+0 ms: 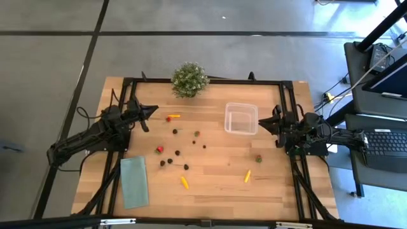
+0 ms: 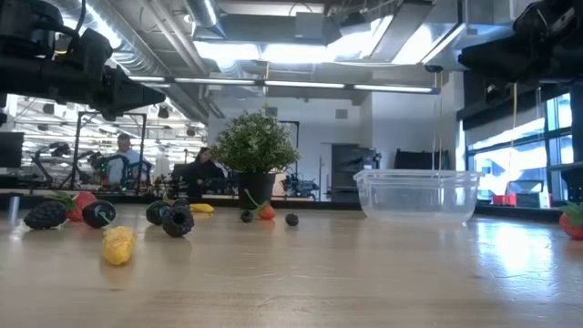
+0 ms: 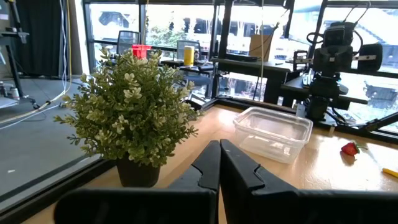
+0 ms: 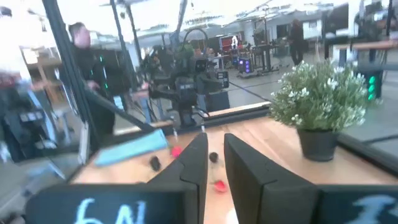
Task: Pick and placing Produce into tupperware
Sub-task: Put the right strawberry into the transparent bin
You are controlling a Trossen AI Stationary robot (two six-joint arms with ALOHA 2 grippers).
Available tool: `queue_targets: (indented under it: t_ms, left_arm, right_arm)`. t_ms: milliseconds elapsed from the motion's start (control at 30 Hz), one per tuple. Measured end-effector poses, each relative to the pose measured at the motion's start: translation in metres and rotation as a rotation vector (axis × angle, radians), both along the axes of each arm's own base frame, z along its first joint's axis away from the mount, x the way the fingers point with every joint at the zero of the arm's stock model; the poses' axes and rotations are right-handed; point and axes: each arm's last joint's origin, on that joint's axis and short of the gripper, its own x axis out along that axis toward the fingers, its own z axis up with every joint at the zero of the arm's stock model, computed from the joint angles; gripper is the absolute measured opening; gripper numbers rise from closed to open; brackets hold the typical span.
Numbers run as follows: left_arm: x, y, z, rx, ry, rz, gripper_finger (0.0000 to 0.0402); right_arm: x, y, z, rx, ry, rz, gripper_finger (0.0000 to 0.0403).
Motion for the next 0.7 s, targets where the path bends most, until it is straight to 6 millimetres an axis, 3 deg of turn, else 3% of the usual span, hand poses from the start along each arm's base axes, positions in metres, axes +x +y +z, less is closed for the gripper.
queue_targets:
  t_ms: [233, 500, 700]
  left_arm:
    - [0.0000, 0.0000, 0.0000, 0.000, 0.000, 0.000, 0.0000]
    - [0.0000, 0.0000, -0.0001, 0.000, 0.000, 0.000, 0.0000]
    - [0.0000, 0.0000, -0.0001, 0.000, 0.001, 0.000, 0.0000]
  right_arm:
    - [-0.0004, 0.0000, 0.0029, -0.003, -0.029, -0.001, 0.0070]
    - [-0.0009, -0.0022, 0.0039, 0.111, -0.056, -0.062, 0.0155]
    - [-0.0010, -0.0012, 0.0057, 0.204, -0.084, -0.012, 0.0190]
